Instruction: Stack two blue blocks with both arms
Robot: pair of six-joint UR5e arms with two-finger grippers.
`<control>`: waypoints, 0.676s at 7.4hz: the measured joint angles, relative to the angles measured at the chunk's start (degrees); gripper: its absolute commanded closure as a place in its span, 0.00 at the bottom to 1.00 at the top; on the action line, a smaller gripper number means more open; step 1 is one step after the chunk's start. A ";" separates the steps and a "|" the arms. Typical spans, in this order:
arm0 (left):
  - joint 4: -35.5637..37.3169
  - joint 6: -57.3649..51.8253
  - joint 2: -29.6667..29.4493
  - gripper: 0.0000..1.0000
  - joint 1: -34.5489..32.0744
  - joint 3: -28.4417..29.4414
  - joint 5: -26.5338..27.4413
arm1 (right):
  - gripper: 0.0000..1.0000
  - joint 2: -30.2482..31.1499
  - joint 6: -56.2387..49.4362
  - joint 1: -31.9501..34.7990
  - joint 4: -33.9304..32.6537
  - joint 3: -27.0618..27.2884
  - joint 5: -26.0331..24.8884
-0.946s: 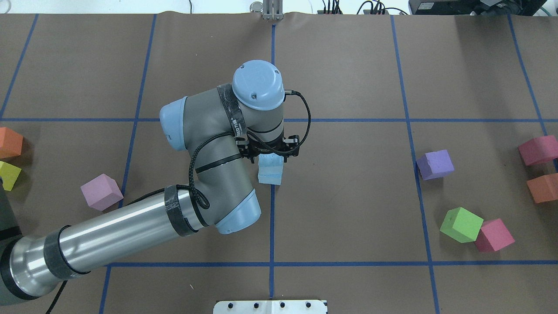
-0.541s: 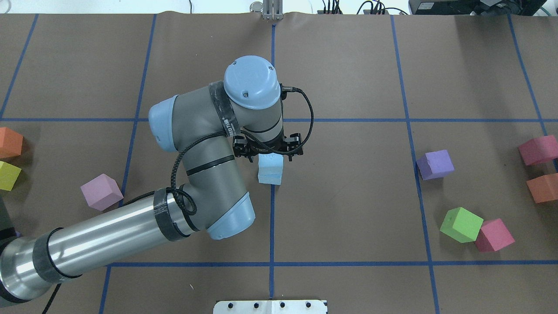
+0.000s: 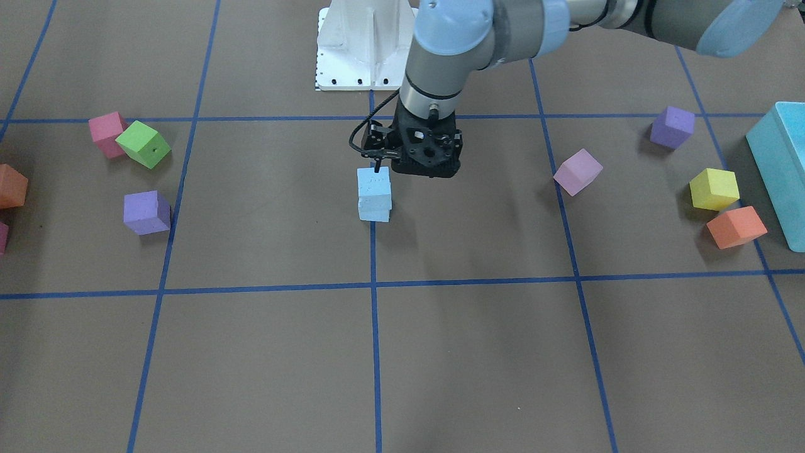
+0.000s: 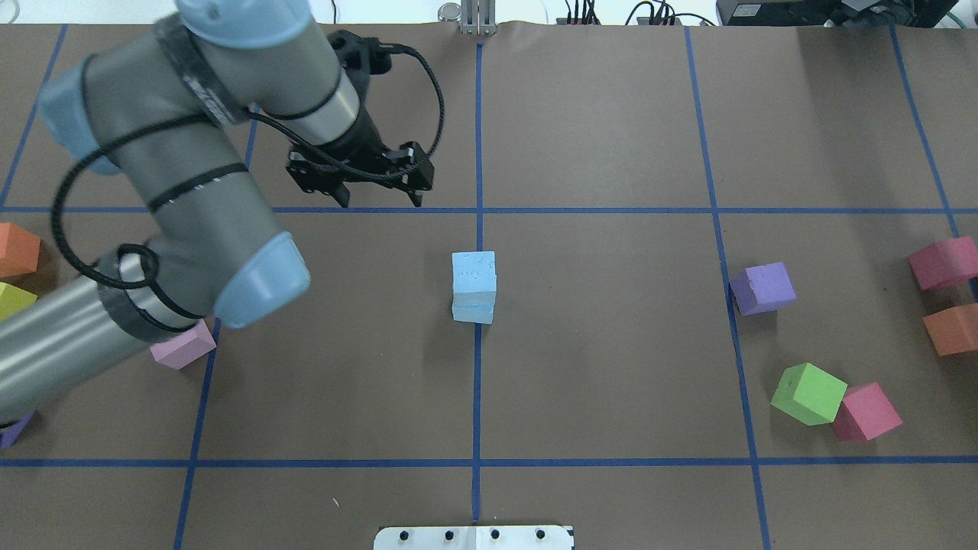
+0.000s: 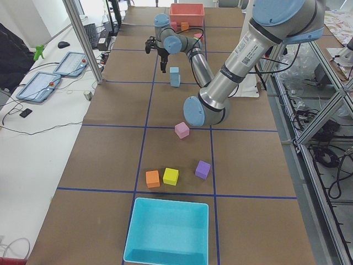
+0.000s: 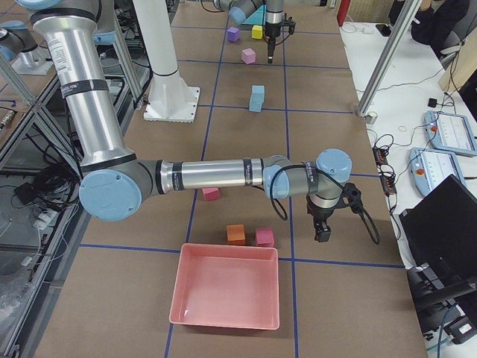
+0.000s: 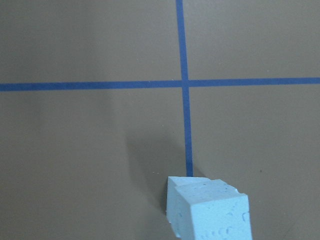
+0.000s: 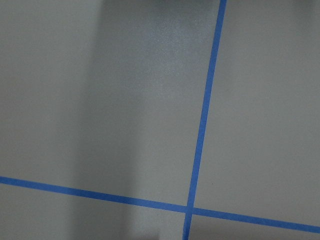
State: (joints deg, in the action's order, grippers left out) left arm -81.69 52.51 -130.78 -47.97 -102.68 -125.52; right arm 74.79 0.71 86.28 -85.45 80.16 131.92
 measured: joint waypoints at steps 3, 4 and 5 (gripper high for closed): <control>1.03 -27.90 14.38 0.02 -19.97 -1.37 -10.49 | 0.00 -0.15 0.09 -0.05 0.37 0.00 -0.10; 0.89 -37.36 19.44 0.02 -25.73 -0.34 -11.71 | 0.00 -0.16 0.04 -0.05 0.61 0.08 -0.14; 0.77 -46.17 23.49 0.02 -30.84 1.46 -12.20 | 0.00 -0.17 0.03 -0.05 0.73 0.17 -0.16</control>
State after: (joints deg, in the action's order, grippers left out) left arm -80.92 6.35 -107.29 -78.81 -101.22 -137.72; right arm 74.62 0.74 86.22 -84.72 80.33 131.76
